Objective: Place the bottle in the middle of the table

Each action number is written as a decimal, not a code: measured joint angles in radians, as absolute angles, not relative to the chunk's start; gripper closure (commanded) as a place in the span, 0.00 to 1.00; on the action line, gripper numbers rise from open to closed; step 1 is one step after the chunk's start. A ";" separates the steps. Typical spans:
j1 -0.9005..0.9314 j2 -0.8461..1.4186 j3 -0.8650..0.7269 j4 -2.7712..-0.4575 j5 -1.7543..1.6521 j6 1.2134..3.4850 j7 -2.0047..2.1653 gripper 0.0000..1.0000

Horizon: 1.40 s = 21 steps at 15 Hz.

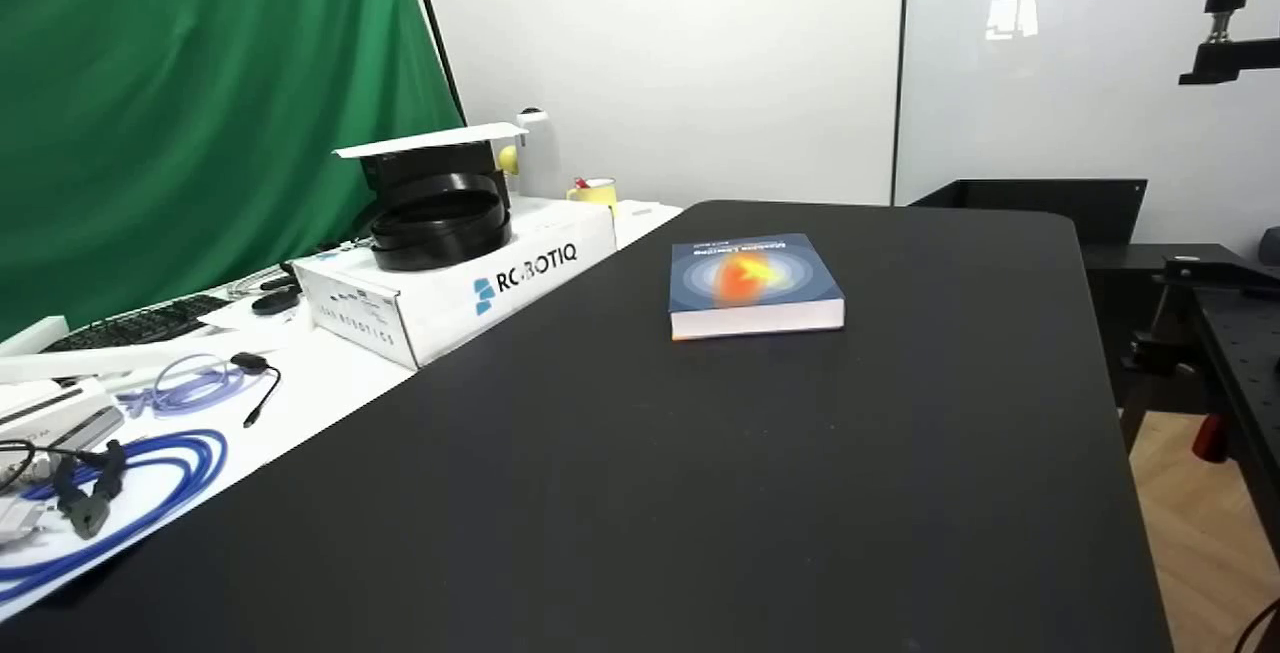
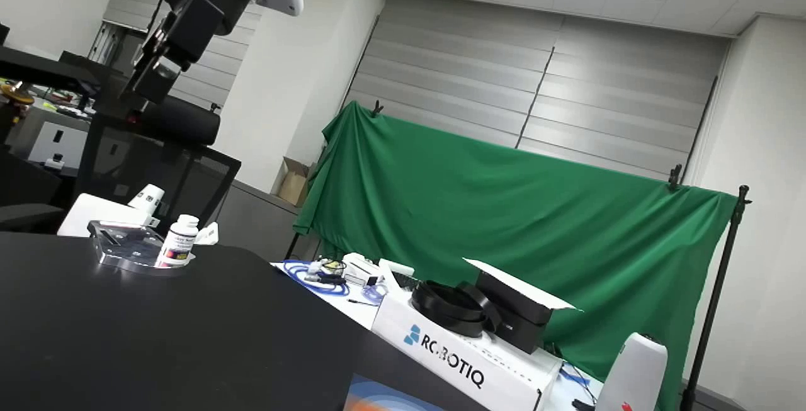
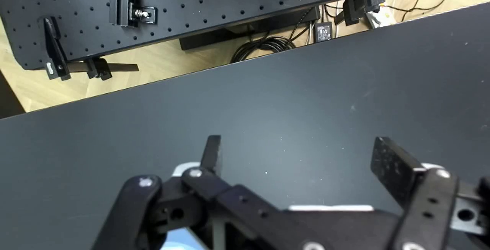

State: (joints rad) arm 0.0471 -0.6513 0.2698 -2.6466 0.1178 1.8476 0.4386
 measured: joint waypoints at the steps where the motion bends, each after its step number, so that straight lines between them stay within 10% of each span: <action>1: 0.047 -0.651 0.270 -2.647 0.118 1.848 0.439 0.00; 21: 0.085 0.047 0.370 -1.997 -0.293 2.108 0.582 0.00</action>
